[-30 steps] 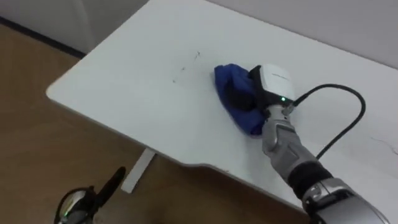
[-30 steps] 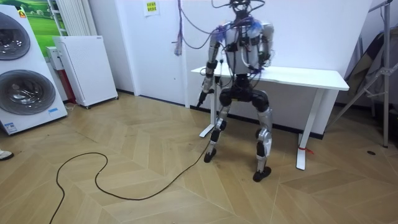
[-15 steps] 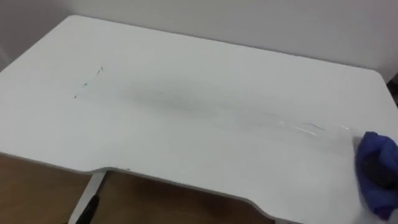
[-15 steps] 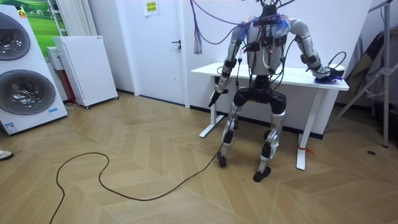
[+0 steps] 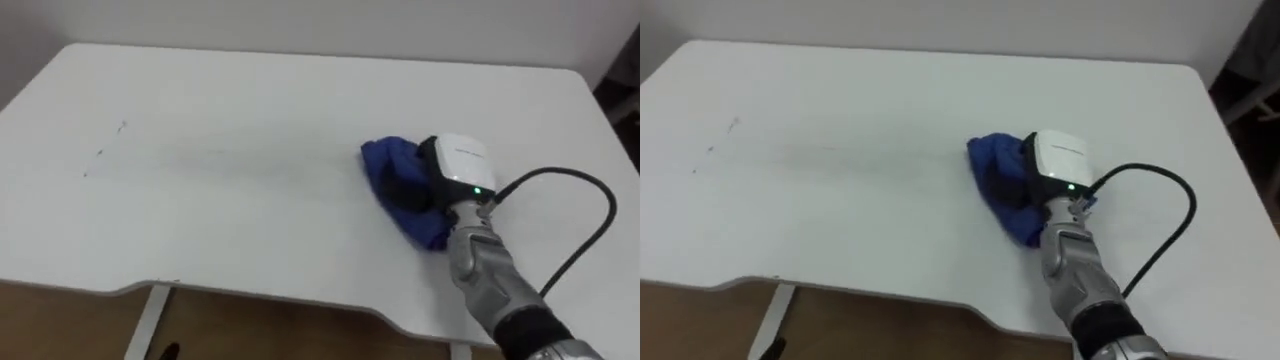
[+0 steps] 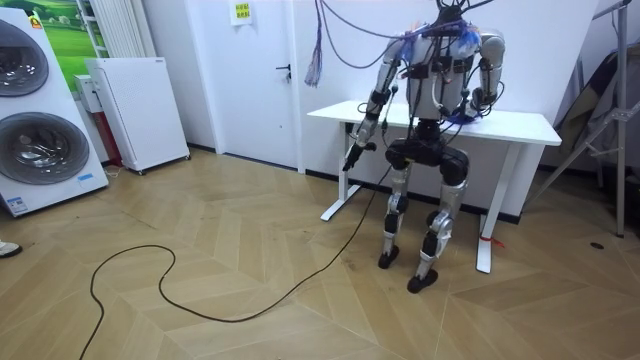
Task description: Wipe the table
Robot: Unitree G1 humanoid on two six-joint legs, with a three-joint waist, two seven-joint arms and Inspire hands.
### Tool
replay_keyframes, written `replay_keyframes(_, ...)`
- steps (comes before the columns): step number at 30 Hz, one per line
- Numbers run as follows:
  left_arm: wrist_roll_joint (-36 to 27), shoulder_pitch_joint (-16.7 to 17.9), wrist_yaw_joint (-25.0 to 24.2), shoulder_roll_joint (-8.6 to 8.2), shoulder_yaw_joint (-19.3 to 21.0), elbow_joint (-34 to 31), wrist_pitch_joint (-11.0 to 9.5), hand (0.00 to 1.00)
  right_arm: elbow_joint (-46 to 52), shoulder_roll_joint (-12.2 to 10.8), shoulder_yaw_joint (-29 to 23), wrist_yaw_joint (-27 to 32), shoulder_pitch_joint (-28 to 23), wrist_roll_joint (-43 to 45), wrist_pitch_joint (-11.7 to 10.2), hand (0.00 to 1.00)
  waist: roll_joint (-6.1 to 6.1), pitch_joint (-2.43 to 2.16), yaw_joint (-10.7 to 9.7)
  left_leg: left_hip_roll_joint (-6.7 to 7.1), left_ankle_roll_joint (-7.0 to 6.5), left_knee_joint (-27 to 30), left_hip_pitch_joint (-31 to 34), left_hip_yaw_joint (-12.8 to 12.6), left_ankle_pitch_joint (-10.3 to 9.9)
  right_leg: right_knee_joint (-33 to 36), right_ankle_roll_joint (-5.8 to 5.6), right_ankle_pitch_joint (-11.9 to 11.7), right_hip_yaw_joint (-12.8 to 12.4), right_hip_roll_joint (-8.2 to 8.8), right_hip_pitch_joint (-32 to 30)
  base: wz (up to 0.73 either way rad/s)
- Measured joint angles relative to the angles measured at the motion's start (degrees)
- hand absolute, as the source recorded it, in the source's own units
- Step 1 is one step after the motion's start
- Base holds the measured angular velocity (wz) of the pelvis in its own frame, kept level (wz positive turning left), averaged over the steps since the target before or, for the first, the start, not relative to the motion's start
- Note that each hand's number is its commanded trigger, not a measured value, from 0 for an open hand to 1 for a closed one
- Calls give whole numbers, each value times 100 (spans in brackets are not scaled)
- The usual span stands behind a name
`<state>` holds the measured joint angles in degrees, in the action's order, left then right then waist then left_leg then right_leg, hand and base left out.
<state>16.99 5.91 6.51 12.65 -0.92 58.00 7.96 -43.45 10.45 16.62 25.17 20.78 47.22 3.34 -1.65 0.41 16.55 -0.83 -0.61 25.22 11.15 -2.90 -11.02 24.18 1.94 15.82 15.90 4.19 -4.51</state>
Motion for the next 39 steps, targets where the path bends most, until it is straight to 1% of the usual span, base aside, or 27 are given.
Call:
replay_keyframes(1,-24,30,5,0,8,-61,29,0,-38,37,-1,45,-2,-13,-60,100,-4,1,-48,12,-4,-13,-17,16,5,-57,-1,0,15,0,39,21)
replay_keyframes(3,-72,91,62,27,35,-80,46,0,-367,134,-120,328,-142,-186,-374,100,47,17,-323,114,-33,-181,-210,76,21,-196,-61,28,141,79,264,28)
replay_keyframes(4,-60,107,82,38,38,-81,46,0,-412,141,-207,431,-216,-222,-429,100,71,13,-397,133,-39,-226,-263,82,25,-247,-78,38,140,83,329,27)
replay_keyframes(6,-11,134,83,68,320,-81,26,0,-535,231,-769,897,-692,-296,-720,100,178,3,-645,177,-58,-389,-452,74,26,-574,-165,-7,184,69,614,19)
replay_keyframes(7,41,139,85,100,384,-81,24,0,-538,291,-912,1022,-833,-305,-774,100,233,-11,-706,178,-68,-414,-481,44,25,-655,-182,-32,198,65,675,9)
replay_keyframes(9,269,150,90,196,700,-50,25,0,-583,683,-1429,1381,-1456,-473,-871,100,326,-74,-850,183,-136,-492,-568,33,-16,-896,-254,-123,292,35,858,5)
replay_keyframes(11,299,156,90,230,851,-51,25,0,-764,896,-1889,1531,-1770,-646,-871,100,343,-113,-929,208,-198,-460,-614,29,-82,-958,-316,-161,283,39,973,4)
replay_keyframes(13,298,151,91,237,885,-57,24,0,-887,1084,-2130,1558,-1906,-681,-839,100,323,-120,-1012,220,-245,-446,-654,-26,-127,-944,-363,-188,274,71,1003,-15)
replay_keyframes(14,294,148,96,224,881,-52,20,0,-980,1163,-2205,1554,-1907,-681,-811,100,305,-125,-1001,221,-268,-472,-701,-87,-143,-942,-394,-210,274,86,1014,-30)
replay_keyframes(16,295,138,171,181,789,-44,12,0,-1062,1169,-2158,1520,-1763,-718,-648,100,264,-112,-977,204,-290,-493,-777,-131,-177,-966,-405,-267,278,84,1059,-32)
replay_keyframes(18,208,96,184,156,568,-31,-33,0,-1012,1149,-1977,1388,-1533,-721,-307,100,211,-95,-964,187,-308,-464,-790,-174,-188,-954,-414,-305,272,85,1053,-16)
replay_keyframes(19,127,79,189,151,493,-20,-35,0,-1010,1139,-1939,1338,-1451,-720,-203,100,197,-88,-957,182,-309,-462,-790,-181,-188,-957,-411,-321,264,82,1047,-15)
replay_keyframes(21,-79,-53,193,111,207,176,-37,0,-947,1109,-1644,1097,-1142,-684,214,100,161,-58,-829,150,-308,-463,-776,-244,-181,-915,-378,-353,150,55,982,-30)
replay_keyframes(23,-70,-105,192,53,110,349,-41,0,-854,948,-1264,822,-798,-603,429,100,137,-43,-689,156,-279,-448,-735,-155,-191,-849,-311,-399,150,28,891,-56)
replay_keyframes(24,-69,-176,190,9,84,510,-24,0,-736,773,-1041,578,-530,-455,546,100,135,-31,-601,162,-267,-431,-662,-48,-178,-857,-266,-451,165,-13,807,-55)
replay_keyframes(25,-68,-198,176,-2,51,543,0,0,-687,681,-909,486,-373,-388,573,100,140,-10,-575,167,-260,-416,-625,20,-169,-857,-243,-468,199,-31,766,-40)
replay_keyframes(27,15,-317,117,-48,-96,689,31,0,-519,286,-262,173,93,-144,633,100,187,49,-338,189,-200,-395,-495,182,-125,-870,-174,-496,458,-46,652,-8)
replay_keyframes(29,-8,-384,41,-66,-245,681,40,0,-500,129,56,-13,360,-3,574,100,180,80,-200,180,-214,-325,-427,291,-102,-839,-137,-440,607,-6,612,40)
replay_keyframes(31,-62,-387,6,-67,-395,642,73,0,-529,78,186,-61,602,12,547,100,163,131,-37,195,-209,-187,-304,401,-113,-705,-133,-313,779,63,538,54)
replay_keyframes(32,-63,-385,-16,-58,-404,644,105,0,-541,77,222,-74,691,-3,545,100,159,139,48,244,-221,-90,-201,409,-142,-422,-160,-165,830,163,392,45)
replay_keyframes(33,-85,-376,-13,-42,-400,663,119,0,-540,100,219,-16,727,-3,542,100,170,140,129,259,-243,-2,-131,279,-173,13,-190,-20,826,314,195,41)
replay_keyframes(34,-139,-358,-7,-40,-392,668,123,0,-552,118,216,8,732,-4,530,100,152,138,125,251,-264,59,-97,215,-195,240,-211,6,818,380,106,32)
replay_keyframes(35,-187,-348,-2,-32,-371,667,123,0,-635,176,196,128,678,-20,474,100,115,153,112,227,-310,197,-68,139,-250,766,-222,10,789,509,-91,27)
replay_keyframes(36,-186,-349,7,23,-370,665,113,0,-703,229,185,271,562,-95,365,100,132,150,95,195,-338,271,-100,112,-346,1273,-278,-25,775,630,-265,21)
replay_keyframes(37,-186,-354,15,54,-368,663,101,0,-745,240,185,325,503,-194,337,100,128,149,95,144,-349,312,-121,66,-397,1478,-348,-79,768,674,-316,5)
replay_keyframes(38,-182,-369,35,106,-364,663,55,0,-815,240,184,429,379,-372,305,100,65,172,94,34,-352,431,-158,31,-502,1755,-450,-187,736,692,-356,-5)
replay_keyframes(39,-177,-402,82,169,-356,667,19,0,-865,241,164,596,214,-468,260,100,101,150,84,-12,-360,511,-175,2,-581,1987,-492,-230,743,866,-406,-4)
